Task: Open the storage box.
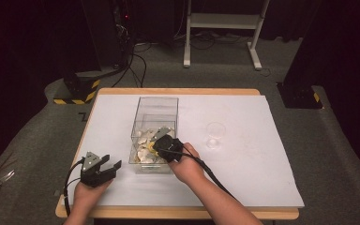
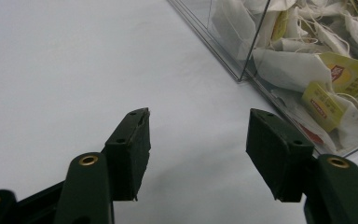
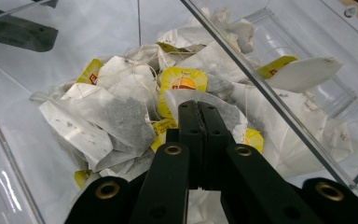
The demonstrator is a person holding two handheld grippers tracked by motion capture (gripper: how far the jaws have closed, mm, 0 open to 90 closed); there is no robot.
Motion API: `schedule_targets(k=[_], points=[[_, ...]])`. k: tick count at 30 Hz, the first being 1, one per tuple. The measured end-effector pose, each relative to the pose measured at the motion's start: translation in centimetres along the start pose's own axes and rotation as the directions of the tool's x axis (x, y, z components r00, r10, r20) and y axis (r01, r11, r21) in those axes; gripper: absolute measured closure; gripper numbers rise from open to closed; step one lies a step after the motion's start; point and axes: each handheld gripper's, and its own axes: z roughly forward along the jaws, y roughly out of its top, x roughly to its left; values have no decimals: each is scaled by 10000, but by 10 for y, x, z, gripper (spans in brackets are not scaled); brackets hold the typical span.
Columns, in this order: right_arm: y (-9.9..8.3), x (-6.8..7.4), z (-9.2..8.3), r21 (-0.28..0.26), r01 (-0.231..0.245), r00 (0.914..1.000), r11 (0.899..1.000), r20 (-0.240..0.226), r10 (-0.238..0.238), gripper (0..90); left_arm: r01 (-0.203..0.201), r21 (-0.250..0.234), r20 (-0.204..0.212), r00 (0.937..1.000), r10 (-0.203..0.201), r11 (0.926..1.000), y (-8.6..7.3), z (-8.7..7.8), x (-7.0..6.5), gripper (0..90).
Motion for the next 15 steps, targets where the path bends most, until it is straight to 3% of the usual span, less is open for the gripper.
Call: schedule_targets(k=[15], points=[[-10,4,-20,-989,-338,9990,9945,-341,305,900,-46,19,-74,10000,47,10000,0,1,-1,403]])
